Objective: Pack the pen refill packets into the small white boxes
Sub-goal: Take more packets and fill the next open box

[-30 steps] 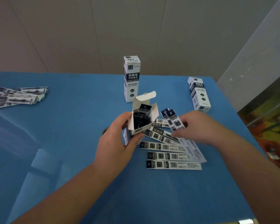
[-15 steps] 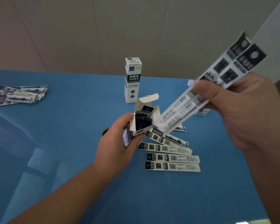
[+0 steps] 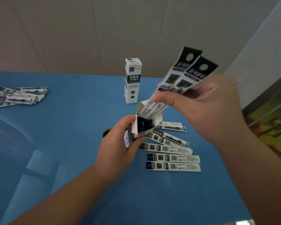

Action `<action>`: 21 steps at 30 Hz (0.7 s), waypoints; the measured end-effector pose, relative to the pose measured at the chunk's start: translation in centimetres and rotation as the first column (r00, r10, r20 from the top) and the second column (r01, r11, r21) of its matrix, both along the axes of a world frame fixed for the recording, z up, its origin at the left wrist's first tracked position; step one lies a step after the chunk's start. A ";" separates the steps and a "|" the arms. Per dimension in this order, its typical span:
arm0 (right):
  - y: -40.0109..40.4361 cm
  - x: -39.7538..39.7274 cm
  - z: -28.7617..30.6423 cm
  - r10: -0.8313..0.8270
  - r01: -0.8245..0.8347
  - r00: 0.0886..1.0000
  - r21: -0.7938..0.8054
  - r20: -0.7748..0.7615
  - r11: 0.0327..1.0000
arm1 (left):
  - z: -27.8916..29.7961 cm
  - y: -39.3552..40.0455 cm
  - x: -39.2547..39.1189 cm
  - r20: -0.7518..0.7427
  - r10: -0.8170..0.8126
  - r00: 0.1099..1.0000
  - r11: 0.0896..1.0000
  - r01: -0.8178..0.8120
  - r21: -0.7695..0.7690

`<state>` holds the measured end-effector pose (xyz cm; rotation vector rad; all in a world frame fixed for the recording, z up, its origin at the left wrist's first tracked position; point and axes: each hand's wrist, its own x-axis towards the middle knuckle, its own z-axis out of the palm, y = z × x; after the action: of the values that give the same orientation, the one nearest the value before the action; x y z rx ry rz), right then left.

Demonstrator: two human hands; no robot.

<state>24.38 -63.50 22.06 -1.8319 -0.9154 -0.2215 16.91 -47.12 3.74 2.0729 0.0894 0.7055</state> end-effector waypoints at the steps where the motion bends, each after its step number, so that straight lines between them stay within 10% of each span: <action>1: 0.1 0.0 0.3 0.012 -0.012 1.000 -0.009 0.012 1.000 | 0.0 0.0 0.0 0.004 0.001 1.000 1.000 -0.001 0.006; 21: 1.3 2.3 -3.9 -0.017 -0.038 0.990 -0.388 -0.137 0.921 | 0.1 -0.1 0.0 0.026 -0.007 1.000 1.000 0.007 -0.010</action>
<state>26.70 -62.21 18.17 -2.1773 -0.9178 0.1053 16.96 -47.18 3.88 2.0529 0.0709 0.7260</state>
